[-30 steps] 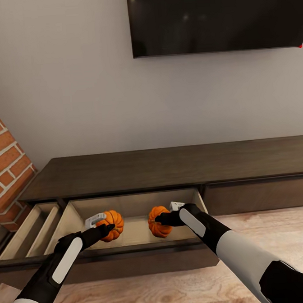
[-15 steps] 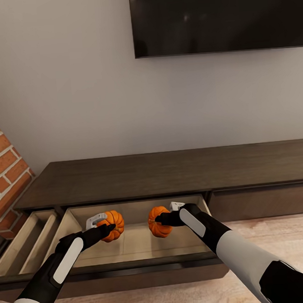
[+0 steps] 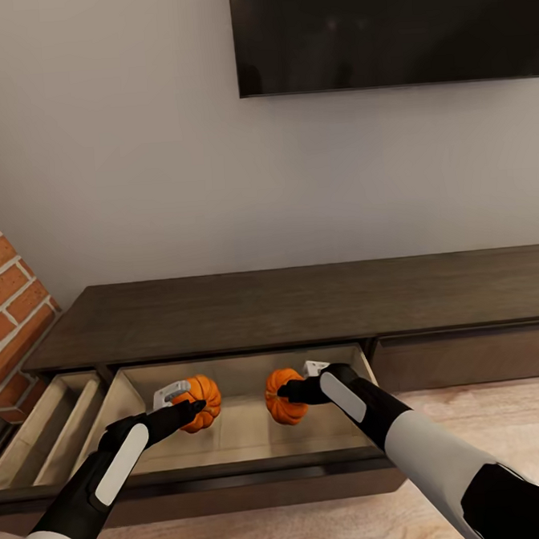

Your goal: Place each of the two pumpkins and all three candles from the living room inside a cabinet in the living room (use any cabinet), then make sure every cabinet is closed, and position the cauldron so it is next to a table in the living room.

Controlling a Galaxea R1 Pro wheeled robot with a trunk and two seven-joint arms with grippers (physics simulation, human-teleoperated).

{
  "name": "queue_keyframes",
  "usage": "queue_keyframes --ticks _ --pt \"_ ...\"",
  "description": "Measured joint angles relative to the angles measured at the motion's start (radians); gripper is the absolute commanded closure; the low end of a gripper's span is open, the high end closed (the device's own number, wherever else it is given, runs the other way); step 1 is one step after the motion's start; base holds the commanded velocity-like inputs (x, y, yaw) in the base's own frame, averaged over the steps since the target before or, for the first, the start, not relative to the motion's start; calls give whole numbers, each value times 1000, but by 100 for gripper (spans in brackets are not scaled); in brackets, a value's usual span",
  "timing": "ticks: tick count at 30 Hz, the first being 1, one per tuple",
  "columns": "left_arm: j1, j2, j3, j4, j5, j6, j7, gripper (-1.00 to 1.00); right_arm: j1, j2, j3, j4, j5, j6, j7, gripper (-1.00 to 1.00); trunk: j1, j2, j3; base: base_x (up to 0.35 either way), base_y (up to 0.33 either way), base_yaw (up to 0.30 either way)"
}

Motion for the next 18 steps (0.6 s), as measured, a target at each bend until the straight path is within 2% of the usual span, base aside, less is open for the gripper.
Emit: queue_keyframes --ticks 2,10,15,18 --pt "0 0 -1 3 0 0 0 100 0 0 0 9 0 -1 0 100 1 0 -8 0 0 0" --pt "0 -1 -4 4 5 0 1 100 0 0 -1 15 -1 -2 -1 100 1 -1 -8 0 0 0" --pt "0 -1 -5 4 6 0 1 100 0 0 -1 16 -1 -1 -1 100 3 -2 -27 0 0 0" --pt "0 -1 -5 4 7 0 1 100 0 0 -1 17 -2 -1 -1 100 3 -2 -27 0 0 0"
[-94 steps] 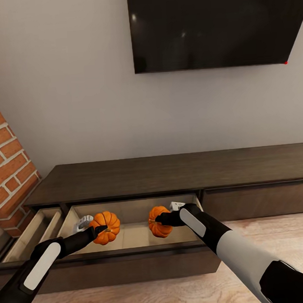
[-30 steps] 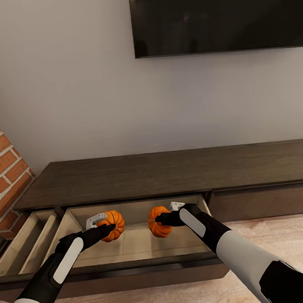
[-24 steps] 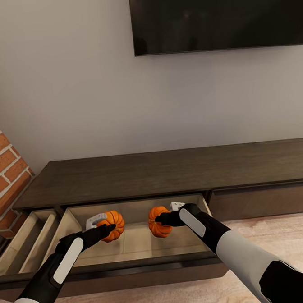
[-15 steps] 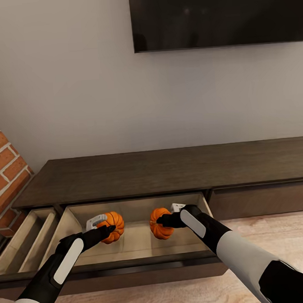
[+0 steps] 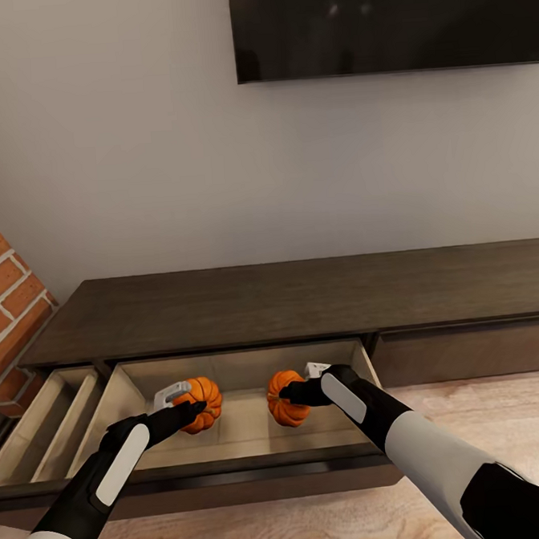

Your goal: Place each of the two pumpkins and all three candles from the living room inside a cabinet in the living room (use any cabinet), then make sure every cabinet is closed, and position the cauldron so it is next to a table in the living room.

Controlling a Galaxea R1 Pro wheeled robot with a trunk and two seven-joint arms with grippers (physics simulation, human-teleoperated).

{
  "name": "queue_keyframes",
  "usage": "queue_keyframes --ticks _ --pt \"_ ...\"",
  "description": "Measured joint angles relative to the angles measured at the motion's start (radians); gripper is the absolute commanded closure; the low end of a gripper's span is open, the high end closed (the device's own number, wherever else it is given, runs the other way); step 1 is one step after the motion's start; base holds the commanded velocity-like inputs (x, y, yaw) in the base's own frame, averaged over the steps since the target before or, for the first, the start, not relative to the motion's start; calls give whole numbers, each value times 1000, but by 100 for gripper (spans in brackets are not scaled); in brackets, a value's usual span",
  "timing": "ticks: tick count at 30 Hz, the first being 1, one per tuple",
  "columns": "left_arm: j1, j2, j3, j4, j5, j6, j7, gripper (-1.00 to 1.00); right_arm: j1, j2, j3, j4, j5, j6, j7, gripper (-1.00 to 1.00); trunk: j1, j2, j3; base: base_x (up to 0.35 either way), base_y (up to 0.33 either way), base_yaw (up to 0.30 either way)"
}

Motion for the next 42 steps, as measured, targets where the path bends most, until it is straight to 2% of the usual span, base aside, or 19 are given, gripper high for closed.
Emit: queue_keyframes --ticks 6,9,15,16,29,39,42 --pt "0 0 -1 1 -2 0 0 100 0 0 0 2 0 1 -1 100 0 0 0 0 0 0" --pt "0 0 0 4 -23 1 0 100 0 0 0 3 -1 1 -1 100 1 -1 -12 0 0 0" --pt "0 -1 1 6 -39 1 0 100 0 6 0 3 -4 0 -1 100 1 -1 -12 0 0 0" --pt "0 -2 1 6 -40 1 0 -100 0 7 0 3 -3 0 -1 -100 1 -1 -12 0 0 0" --pt "1 0 2 6 -46 1 0 -100 0 14 0 3 -1 1 -4 -100 1 -1 -12 0 0 0" --pt "0 -1 1 7 -37 11 -1 -100 0 14 0 3 -3 8 -6 -100 -3 2 27 0 0 0" --pt "0 -2 0 7 -36 16 -3 -100 0 24 -2 14 -6 28 -23 -100 -5 2 39 0 0 0"
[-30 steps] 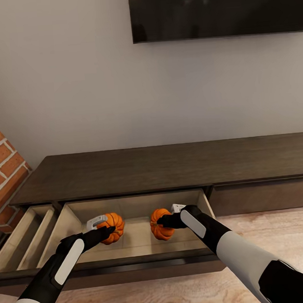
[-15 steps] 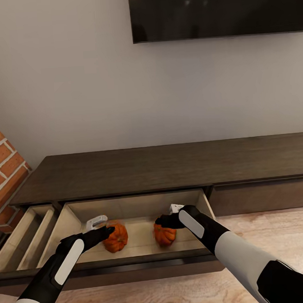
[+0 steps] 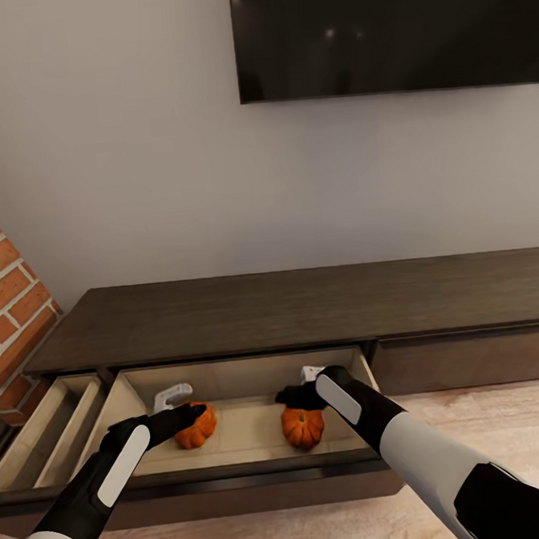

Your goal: Place each of the two pumpkins and all three candles from the living room inside a cabinet in the living room (use any cabinet), then make sure every cabinet is closed, and position the cauldron so it is next to a table in the living room.

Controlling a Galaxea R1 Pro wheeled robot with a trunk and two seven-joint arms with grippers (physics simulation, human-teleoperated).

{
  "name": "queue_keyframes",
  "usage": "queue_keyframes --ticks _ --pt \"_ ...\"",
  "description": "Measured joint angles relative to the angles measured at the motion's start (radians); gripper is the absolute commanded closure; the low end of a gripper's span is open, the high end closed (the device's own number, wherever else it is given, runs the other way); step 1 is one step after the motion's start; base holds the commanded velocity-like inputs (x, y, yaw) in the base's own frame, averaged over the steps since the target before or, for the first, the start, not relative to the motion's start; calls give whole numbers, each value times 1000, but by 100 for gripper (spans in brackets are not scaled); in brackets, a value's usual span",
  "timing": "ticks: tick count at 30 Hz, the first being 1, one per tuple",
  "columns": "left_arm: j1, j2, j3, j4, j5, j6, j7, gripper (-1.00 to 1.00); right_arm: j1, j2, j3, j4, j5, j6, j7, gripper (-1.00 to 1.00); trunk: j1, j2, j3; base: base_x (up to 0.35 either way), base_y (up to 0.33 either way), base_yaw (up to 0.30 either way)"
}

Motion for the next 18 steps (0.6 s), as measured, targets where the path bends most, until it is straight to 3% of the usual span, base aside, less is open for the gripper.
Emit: queue_keyframes --ticks 5,9,18 --pt "0 0 0 0 1 34 -2 -100 -1 36 -2 28 -2 18 -22 -100 -2 1 19 0 0 0" --pt "1 0 1 0 -1 75 -2 -100 -1 41 -2 40 -3 21 -25 -100 -4 2 35 0 0 0" --pt "0 0 1 0 0 86 -2 -100 -1 42 -2 51 -4 21 -26 -100 -8 4 70 0 0 0"
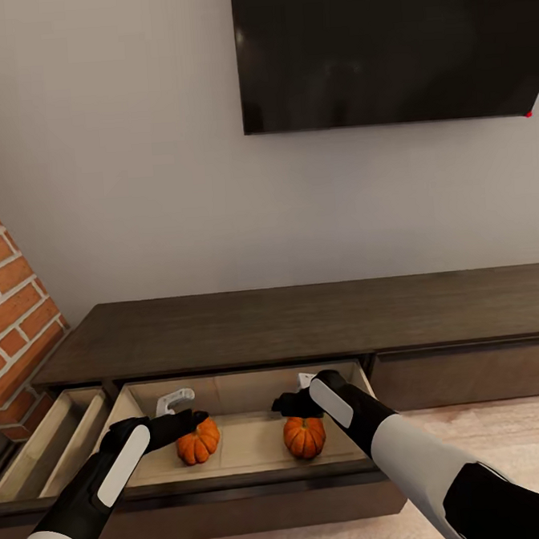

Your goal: Place each of the two pumpkins and all three candles from the living room inside a cabinet in the living room (use any cabinet), then make sure every cabinet is closed, and position the cauldron so it is next to a table in the living room.

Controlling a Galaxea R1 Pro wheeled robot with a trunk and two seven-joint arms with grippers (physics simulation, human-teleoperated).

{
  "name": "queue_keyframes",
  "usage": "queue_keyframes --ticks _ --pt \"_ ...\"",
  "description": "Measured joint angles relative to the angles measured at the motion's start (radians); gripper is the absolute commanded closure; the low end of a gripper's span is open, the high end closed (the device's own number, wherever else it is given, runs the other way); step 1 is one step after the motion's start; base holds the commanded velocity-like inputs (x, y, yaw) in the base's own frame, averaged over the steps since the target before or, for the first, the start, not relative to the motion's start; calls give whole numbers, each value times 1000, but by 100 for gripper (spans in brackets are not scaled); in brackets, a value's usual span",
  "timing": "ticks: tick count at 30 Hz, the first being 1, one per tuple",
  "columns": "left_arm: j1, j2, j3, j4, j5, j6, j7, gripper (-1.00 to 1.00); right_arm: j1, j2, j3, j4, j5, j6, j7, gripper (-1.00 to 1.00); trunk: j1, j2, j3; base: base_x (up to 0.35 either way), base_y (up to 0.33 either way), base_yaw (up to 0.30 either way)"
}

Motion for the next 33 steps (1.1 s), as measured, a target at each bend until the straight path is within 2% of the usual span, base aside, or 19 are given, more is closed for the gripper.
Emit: queue_keyframes --ticks 17,24,33 --pt "1 1 0 0 -1 86 0 -100 0 3 -1 1 -6 10 -20 -100 -8 4 66 0 0 0" --pt "1 1 1 0 -1 89 0 -100 0 3 -1 2 -7 33 -21 -100 -8 4 66 -3 0 0" --pt "1 1 1 -1 -2 90 0 -100 0 3 -2 5 -9 35 -20 -100 -7 4 66 -141 0 0"
